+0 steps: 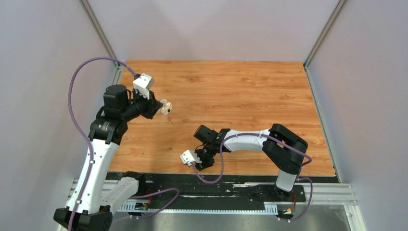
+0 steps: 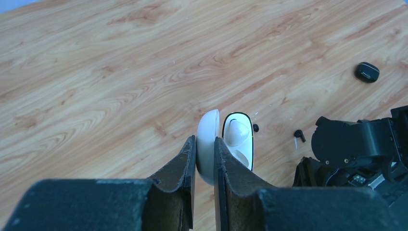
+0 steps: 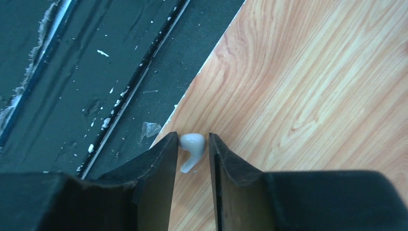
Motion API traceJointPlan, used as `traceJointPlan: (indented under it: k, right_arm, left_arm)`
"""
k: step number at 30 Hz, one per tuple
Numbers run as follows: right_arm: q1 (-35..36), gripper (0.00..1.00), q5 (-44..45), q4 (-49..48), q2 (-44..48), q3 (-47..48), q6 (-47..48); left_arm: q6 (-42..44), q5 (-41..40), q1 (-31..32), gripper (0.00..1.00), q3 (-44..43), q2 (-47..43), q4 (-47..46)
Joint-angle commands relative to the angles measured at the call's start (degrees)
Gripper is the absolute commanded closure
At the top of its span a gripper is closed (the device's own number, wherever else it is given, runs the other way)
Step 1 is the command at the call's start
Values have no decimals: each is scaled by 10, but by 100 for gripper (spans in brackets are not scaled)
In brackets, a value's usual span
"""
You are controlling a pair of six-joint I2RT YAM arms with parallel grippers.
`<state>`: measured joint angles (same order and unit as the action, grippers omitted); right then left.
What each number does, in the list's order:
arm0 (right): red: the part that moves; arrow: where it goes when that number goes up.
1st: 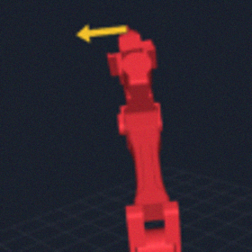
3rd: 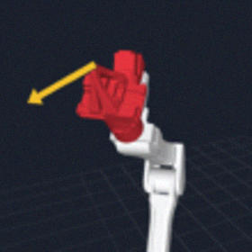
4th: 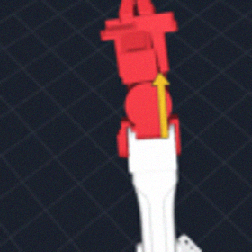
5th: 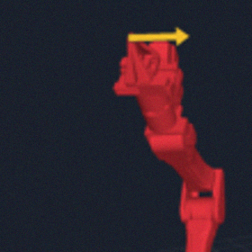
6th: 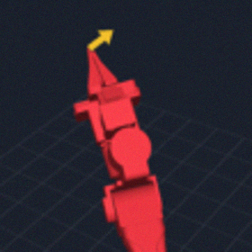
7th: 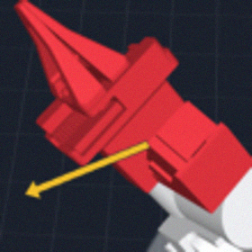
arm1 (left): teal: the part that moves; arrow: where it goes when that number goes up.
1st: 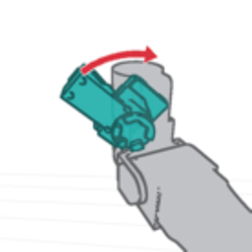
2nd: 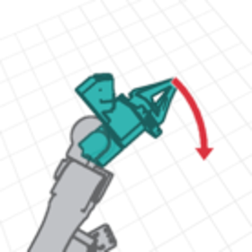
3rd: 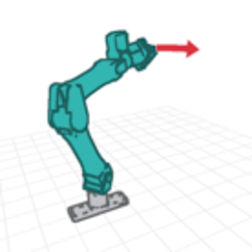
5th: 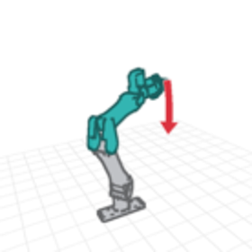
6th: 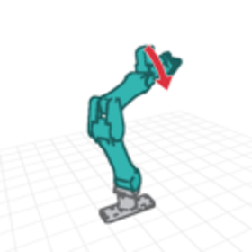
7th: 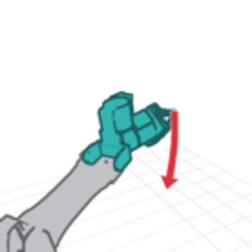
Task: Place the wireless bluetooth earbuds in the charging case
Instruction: Pick up the earbud from the center of the board, then place the earbud at the center of the board.
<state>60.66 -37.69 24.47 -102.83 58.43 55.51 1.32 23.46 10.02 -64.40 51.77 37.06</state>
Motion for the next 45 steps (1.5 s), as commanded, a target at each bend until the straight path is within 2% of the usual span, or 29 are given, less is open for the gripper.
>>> traceJointPlan:
  k: [1,6,8,11,14,16,19,21,22,25,29,32,37,41,45]
  right_arm:
    - [13,71,36,-33,-5,-23,20]
    - [8,87,64,-37,11,-28,6]
    - [-21,89,24,-24,31,-20,-21]
    - [-106,89,-127,34,59,9,-76]
    - [-214,88,-248,41,47,34,-224]
    - [-276,87,-309,37,37,32,-281]
    - [-333,82,-333,24,36,5,-307]
    - [-374,80,-361,-5,18,-12,-377]
    - [-402,80,-368,-49,11,-28,-432]
    - [-445,80,-330,-156,-5,-63,-538]
    - [-456,74,-231,-163,-17,-51,-536]
    - [-456,62,-183,-166,-29,-37,-551]
    - [-462,53,-92,-152,-23,-31,-601]
    - [-462,52,-65,-100,16,6,-539]
    - [-437,54,-78,-13,48,68,-401]
  left_arm:
    - [-10,11,-3,100,-1,-2,-20]
    - [-10,17,-3,100,1,4,-27]
    - [-10,23,-3,100,2,7,-26]
    - [-9,33,-3,100,2,15,-21]
    - [0,53,-3,100,1,26,-14]
    - [9,63,-3,100,-1,32,-10]
    - [22,77,-3,100,-10,41,-2]
    - [31,89,-2,100,-15,49,1]
    - [36,93,-2,100,-18,52,2]
    - [41,112,-3,100,-25,69,-1]
    - [48,129,-2,100,-33,89,-6]
    - [48,145,-3,100,-34,99,-12]
    - [41,175,-3,100,-36,111,-15]
    - [37,178,-3,100,-40,108,-20]
    - [16,139,-3,100,-37,102,-29]
